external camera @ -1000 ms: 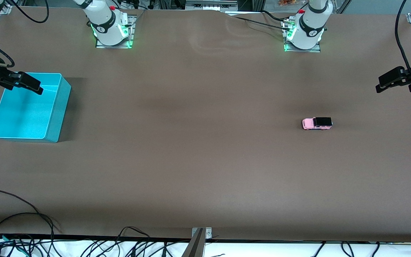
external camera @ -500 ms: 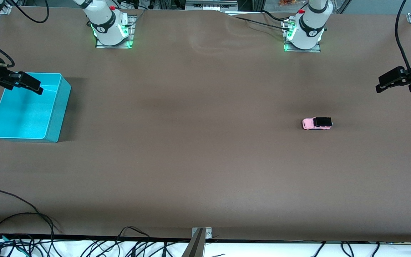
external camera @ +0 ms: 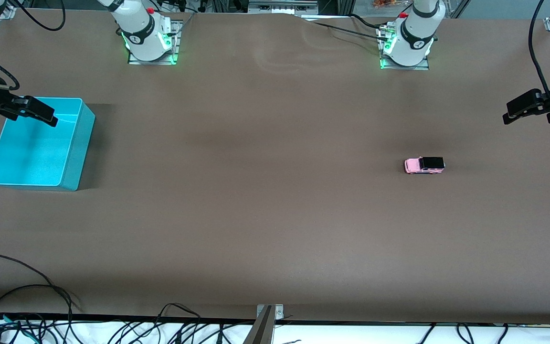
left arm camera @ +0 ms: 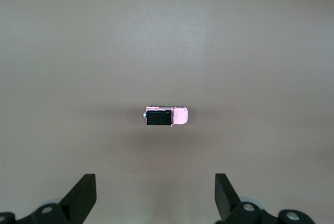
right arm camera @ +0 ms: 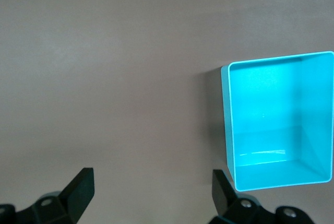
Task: Wind and store pink jeep toy
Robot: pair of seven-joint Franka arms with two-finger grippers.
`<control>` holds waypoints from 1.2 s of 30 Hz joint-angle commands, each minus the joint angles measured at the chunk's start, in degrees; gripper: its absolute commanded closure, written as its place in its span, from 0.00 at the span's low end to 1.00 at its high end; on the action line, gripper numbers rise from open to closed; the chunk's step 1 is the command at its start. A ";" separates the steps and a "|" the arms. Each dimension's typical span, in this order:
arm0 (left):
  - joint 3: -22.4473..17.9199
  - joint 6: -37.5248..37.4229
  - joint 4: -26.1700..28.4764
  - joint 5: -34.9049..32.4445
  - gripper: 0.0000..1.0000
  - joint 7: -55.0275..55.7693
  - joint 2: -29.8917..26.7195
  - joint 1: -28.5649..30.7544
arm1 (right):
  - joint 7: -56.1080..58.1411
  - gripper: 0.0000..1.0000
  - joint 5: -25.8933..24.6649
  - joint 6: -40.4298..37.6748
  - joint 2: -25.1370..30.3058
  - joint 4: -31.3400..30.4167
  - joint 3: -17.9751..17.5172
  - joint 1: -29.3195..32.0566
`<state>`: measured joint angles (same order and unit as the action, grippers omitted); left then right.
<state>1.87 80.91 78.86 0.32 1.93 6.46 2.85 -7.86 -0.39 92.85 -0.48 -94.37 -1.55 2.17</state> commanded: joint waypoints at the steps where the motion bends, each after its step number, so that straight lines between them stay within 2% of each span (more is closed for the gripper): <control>1: -0.12 -1.02 -1.34 0.12 0.00 -1.23 0.14 0.05 | 0.92 0.00 -0.58 -1.27 -0.48 1.55 -0.12 0.12; 36: 0.85 -0.75 -1.08 -1.02 0.00 -1.05 0.40 0.58 | 0.83 0.00 -0.49 -1.26 -0.48 1.64 -0.03 0.12</control>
<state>2.53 80.91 78.86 0.29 1.93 6.50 2.97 -7.85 -0.39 92.85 -0.48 -94.33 -1.55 2.17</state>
